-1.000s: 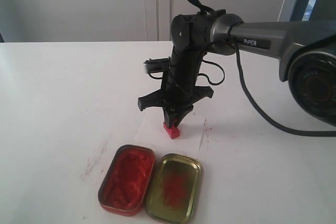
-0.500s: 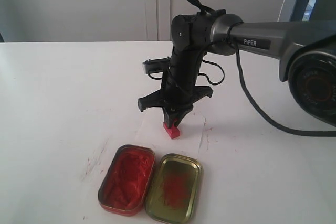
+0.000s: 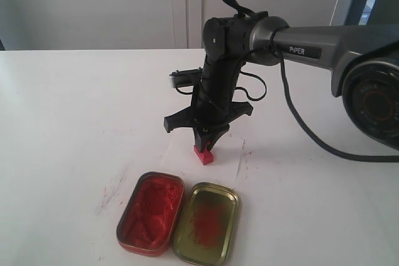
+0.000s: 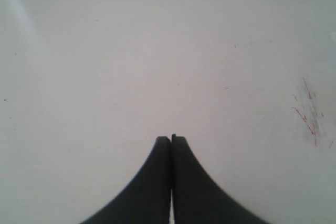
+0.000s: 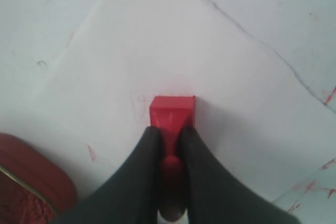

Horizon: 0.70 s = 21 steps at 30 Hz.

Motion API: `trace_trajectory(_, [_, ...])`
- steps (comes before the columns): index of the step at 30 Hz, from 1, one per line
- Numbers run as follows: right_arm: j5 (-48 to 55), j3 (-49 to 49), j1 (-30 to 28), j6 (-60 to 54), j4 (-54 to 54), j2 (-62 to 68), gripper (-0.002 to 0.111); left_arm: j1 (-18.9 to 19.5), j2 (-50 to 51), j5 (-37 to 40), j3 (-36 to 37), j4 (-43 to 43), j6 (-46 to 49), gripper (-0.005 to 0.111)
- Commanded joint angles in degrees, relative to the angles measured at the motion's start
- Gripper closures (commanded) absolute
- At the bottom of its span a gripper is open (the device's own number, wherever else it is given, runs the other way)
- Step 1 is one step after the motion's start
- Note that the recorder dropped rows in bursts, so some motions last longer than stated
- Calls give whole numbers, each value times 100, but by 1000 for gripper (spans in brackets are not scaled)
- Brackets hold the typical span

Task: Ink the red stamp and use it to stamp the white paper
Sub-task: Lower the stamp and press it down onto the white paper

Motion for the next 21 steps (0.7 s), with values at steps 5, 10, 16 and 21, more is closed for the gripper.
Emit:
trace_trajectory(5, [-571,251,52,-91,-82,489,108,3,-28,-28,27,5,0,107])
trace_trajectory(10, [-599,251,52,-91,-97,320,108,3,-28,-28,27,5,0,107])
trace_trajectory(16, [-664,240,52,-60,-97,134,108,3,-28,-28,27,5,0,107])
trace_trajectory(21, [-689,240,52,-49,-97,-72,108,3,-28,-28,27,5,0,107])
